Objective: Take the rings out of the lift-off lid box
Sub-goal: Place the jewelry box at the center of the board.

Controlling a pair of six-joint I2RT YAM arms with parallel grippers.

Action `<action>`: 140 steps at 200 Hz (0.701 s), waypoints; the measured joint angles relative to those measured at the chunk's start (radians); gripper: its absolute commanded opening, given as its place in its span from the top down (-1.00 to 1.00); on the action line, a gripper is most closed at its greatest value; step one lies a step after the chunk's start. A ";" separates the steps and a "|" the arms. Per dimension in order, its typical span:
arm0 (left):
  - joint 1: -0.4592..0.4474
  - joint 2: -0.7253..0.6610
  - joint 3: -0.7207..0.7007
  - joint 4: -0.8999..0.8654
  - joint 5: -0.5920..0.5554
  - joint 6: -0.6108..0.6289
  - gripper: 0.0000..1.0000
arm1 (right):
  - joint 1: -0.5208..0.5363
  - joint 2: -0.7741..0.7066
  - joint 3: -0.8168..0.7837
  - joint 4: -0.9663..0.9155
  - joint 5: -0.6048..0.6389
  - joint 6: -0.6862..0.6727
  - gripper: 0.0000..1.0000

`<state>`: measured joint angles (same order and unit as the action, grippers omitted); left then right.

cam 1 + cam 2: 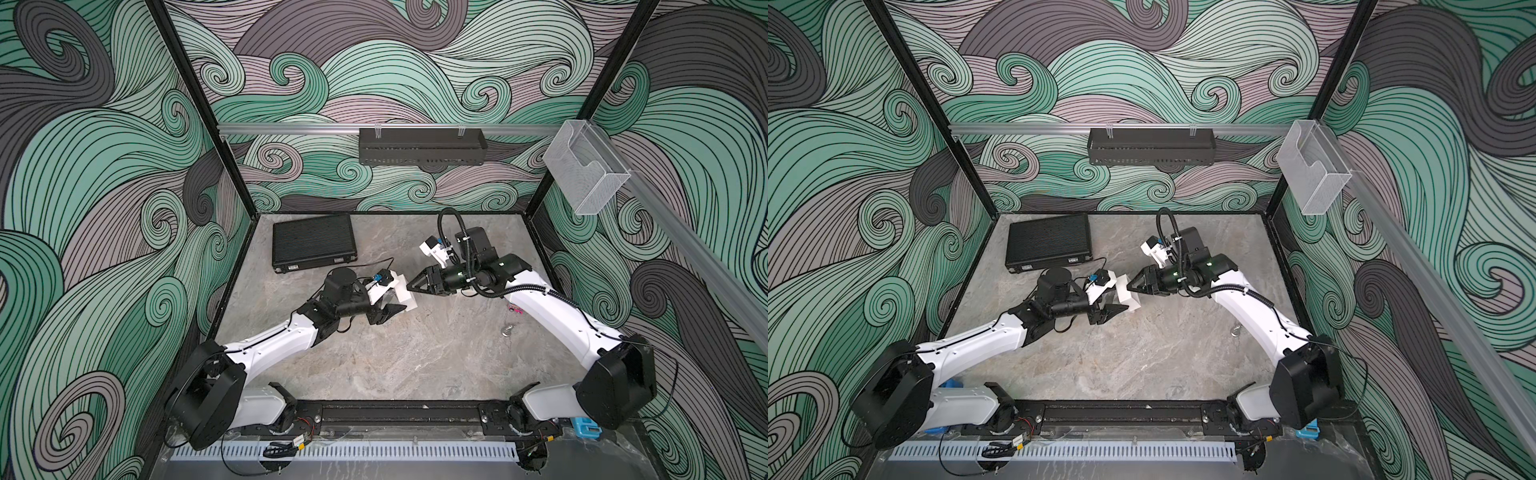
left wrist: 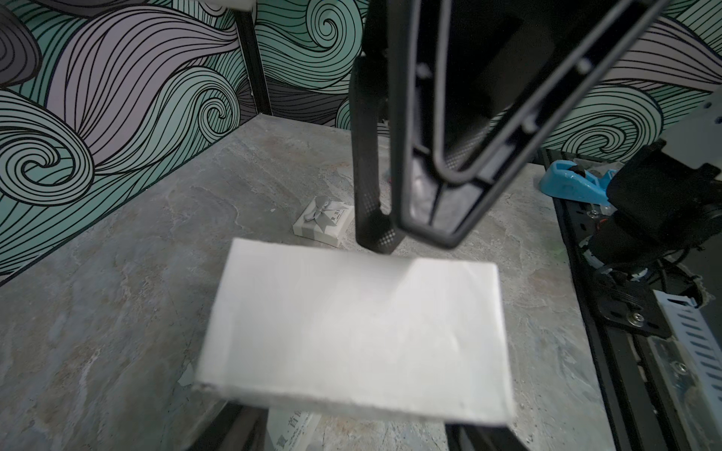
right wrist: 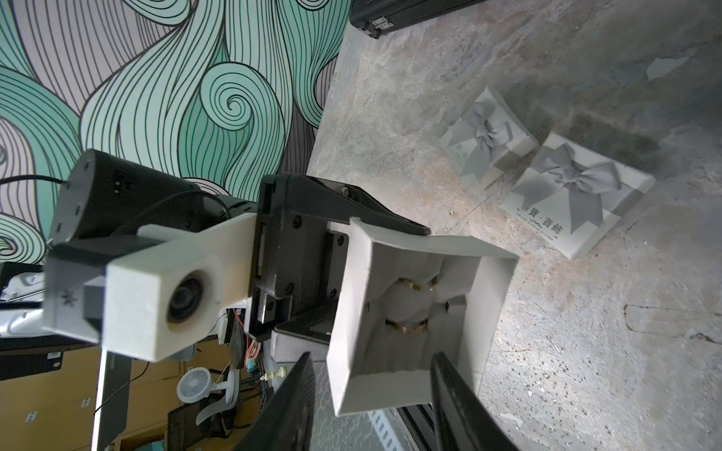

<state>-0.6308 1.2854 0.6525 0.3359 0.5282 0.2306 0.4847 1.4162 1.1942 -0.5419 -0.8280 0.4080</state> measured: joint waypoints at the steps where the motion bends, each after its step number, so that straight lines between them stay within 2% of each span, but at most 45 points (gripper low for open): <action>1: 0.000 0.000 0.000 0.000 0.000 0.000 -0.13 | 0.000 0.000 0.000 0.003 -0.002 0.003 0.11; 34: 0.000 0.000 0.000 0.000 0.001 -0.004 -0.13 | 0.007 0.001 0.000 0.061 -0.026 0.042 0.21; 56: 0.000 0.000 0.000 0.001 0.001 -0.006 -0.13 | 0.017 0.008 -0.001 0.084 -0.037 0.058 0.37; 121: 0.000 0.002 0.000 0.001 0.004 -0.006 -0.13 | 0.029 0.045 -0.002 0.112 -0.047 0.079 0.44; 140: 0.000 0.002 0.000 0.001 0.005 -0.006 -0.13 | 0.033 0.051 -0.002 0.112 -0.047 0.078 0.53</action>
<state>-0.6308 1.2877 0.6525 0.3370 0.5327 0.2241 0.5175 1.4670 1.1923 -0.4301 -0.8753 0.4858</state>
